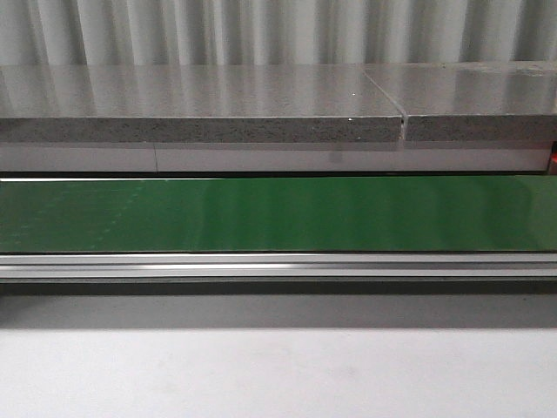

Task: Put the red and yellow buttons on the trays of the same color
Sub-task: 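Carry the yellow button to the belt and release it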

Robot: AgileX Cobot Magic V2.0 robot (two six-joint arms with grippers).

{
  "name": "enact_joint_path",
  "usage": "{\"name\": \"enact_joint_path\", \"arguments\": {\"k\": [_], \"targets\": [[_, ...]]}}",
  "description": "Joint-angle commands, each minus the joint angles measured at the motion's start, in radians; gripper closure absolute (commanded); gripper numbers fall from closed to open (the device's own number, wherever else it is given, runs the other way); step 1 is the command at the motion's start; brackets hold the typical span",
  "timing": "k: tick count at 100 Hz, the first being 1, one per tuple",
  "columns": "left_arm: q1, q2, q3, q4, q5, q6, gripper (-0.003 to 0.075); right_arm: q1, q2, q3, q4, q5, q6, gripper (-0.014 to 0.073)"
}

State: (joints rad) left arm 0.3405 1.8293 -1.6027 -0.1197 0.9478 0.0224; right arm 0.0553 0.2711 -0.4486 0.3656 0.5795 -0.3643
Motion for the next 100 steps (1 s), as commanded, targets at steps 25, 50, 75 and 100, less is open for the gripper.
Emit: {"name": "enact_joint_path", "arguments": {"k": [25, 50, 75, 100], "targets": [[-0.091, -0.333, 0.23, -0.013, -0.055, 0.016, 0.0554, 0.002, 0.007, -0.023, 0.02, -0.066, -0.008, 0.0659], [-0.145, -0.329, 0.261, -0.013, -0.024, 0.018, 0.0554, 0.002, 0.007, -0.023, 0.02, -0.066, -0.008, 0.0659], [-0.18, -0.249, 0.263, 0.004, 0.032, 0.018, 0.0554, 0.002, 0.007, -0.023, 0.02, -0.066, -0.008, 0.0659], [-0.185, -0.199, 0.263, 0.008, 0.047, 0.018, 0.0554, 0.002, 0.007, -0.023, 0.02, -0.066, -0.008, 0.0659]]}}
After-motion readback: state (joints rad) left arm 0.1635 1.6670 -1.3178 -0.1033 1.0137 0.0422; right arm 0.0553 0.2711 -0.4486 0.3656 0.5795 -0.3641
